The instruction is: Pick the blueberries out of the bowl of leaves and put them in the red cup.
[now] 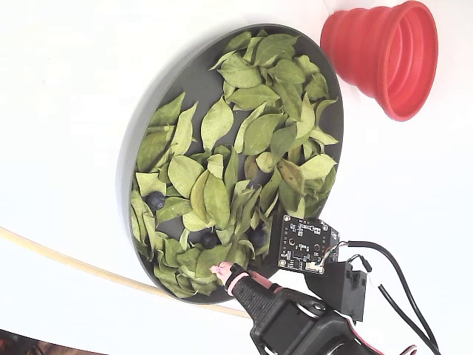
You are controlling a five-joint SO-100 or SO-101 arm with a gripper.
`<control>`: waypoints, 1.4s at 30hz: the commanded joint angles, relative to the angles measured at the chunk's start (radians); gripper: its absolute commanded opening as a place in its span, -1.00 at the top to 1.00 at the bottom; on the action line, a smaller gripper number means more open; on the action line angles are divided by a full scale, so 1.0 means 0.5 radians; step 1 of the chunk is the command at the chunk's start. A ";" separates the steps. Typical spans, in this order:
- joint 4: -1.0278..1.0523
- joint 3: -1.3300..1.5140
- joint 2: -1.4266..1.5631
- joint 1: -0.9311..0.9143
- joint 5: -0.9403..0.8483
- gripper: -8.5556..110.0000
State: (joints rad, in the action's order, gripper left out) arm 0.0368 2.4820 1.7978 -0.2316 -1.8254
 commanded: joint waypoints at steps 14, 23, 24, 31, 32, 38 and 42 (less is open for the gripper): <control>-0.230 -0.199 -0.316 0.034 0.061 0.55; -0.356 -0.255 -0.445 0.071 0.098 0.55; -0.356 -0.258 -0.448 0.077 0.101 0.55; -0.362 -0.301 -0.479 0.098 0.123 0.56; -0.362 -0.307 -0.485 0.098 0.126 0.56; -0.362 -0.331 -0.509 0.092 0.120 0.56; -0.387 -0.341 -0.543 0.077 0.104 0.56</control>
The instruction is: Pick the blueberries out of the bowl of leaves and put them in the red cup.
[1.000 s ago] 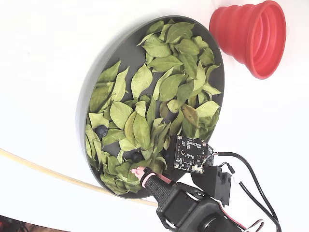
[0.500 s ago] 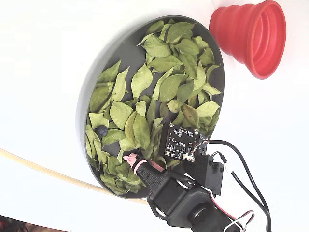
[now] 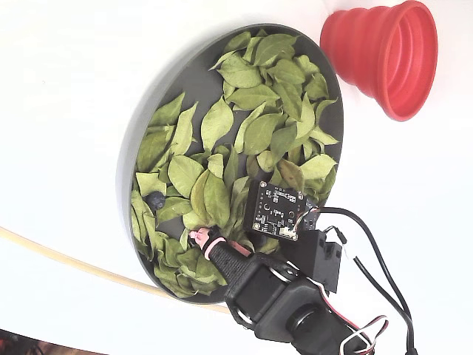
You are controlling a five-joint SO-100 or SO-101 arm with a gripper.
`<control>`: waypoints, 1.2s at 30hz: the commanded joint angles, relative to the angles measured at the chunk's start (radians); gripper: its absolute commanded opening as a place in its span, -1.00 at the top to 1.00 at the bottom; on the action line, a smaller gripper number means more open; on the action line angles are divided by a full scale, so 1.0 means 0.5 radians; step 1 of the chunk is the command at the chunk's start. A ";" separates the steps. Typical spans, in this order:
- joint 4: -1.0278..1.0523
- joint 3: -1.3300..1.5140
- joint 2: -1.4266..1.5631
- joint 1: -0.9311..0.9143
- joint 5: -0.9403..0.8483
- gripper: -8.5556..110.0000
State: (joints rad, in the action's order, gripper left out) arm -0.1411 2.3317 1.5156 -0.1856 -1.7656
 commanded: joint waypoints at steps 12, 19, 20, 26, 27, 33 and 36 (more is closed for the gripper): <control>-0.061 -0.021 -0.009 -0.040 -0.037 0.56; -0.092 0.009 -0.028 -0.061 -0.052 0.56; -0.092 0.012 -0.028 -0.064 -0.052 0.56; -0.123 0.058 -0.040 -0.071 -0.061 0.56; -0.123 0.064 -0.043 -0.067 -0.058 0.56; -0.169 0.058 -0.077 -0.061 -0.046 0.56; -0.172 0.043 -0.080 -0.055 -0.040 0.56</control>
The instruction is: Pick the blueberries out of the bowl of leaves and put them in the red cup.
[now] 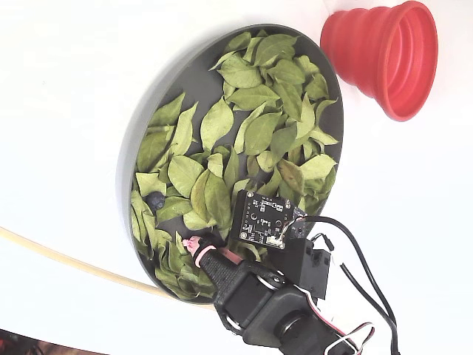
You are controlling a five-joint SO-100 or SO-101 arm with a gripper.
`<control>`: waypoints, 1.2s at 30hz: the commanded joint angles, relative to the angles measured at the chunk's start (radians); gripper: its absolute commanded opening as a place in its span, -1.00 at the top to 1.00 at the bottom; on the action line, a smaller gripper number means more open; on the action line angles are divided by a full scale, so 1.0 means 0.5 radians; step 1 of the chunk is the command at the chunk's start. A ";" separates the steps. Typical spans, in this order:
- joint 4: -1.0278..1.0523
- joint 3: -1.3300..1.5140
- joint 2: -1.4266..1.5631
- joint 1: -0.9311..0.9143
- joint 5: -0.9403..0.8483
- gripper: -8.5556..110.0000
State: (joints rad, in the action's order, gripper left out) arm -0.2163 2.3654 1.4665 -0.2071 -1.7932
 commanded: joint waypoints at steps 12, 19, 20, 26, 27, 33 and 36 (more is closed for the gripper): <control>-0.025 -0.095 -0.003 0.018 0.049 0.56; -0.104 -0.067 -0.071 0.006 0.031 0.57; -0.123 -0.055 -0.080 0.006 0.021 0.57; -0.156 -0.043 -0.107 -0.003 0.015 0.59; -0.156 -0.040 -0.107 -0.003 0.015 0.59; -0.160 -0.009 -0.107 -0.012 0.006 0.62; -0.160 0.018 -0.092 -0.021 -0.003 0.63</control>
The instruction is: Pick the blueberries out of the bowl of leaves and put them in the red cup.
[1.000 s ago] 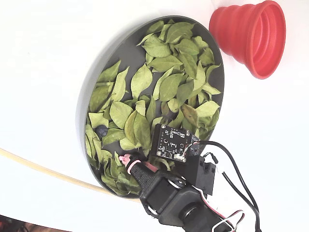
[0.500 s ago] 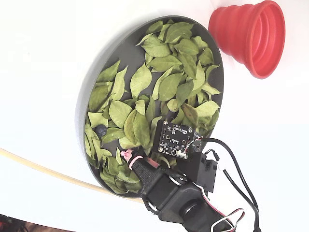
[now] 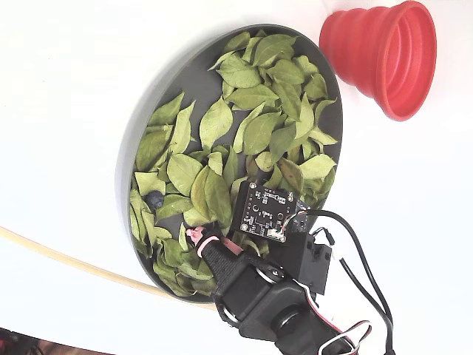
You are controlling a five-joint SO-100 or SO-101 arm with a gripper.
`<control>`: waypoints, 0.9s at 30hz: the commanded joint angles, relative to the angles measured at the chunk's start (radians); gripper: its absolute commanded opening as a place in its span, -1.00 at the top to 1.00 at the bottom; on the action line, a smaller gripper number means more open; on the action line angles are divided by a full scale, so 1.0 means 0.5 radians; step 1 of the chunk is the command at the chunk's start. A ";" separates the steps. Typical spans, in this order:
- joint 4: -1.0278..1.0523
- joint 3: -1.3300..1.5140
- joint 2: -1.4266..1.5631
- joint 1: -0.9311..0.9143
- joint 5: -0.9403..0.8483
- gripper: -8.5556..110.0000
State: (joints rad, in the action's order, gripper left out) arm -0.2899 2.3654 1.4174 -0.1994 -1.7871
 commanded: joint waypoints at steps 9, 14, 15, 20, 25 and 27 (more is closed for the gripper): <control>-0.015 0.071 0.037 -0.061 -0.031 0.66; -0.015 0.101 0.052 -0.071 -0.046 0.68; -0.015 0.104 0.055 -0.071 -0.049 0.68; -0.015 0.110 0.061 -0.067 -0.052 0.68; -0.015 0.092 0.092 -0.046 -0.037 0.69; -0.015 0.080 0.104 -0.034 -0.034 0.70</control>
State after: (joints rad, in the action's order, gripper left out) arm -0.2899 2.4130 1.4251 -0.2178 -1.8101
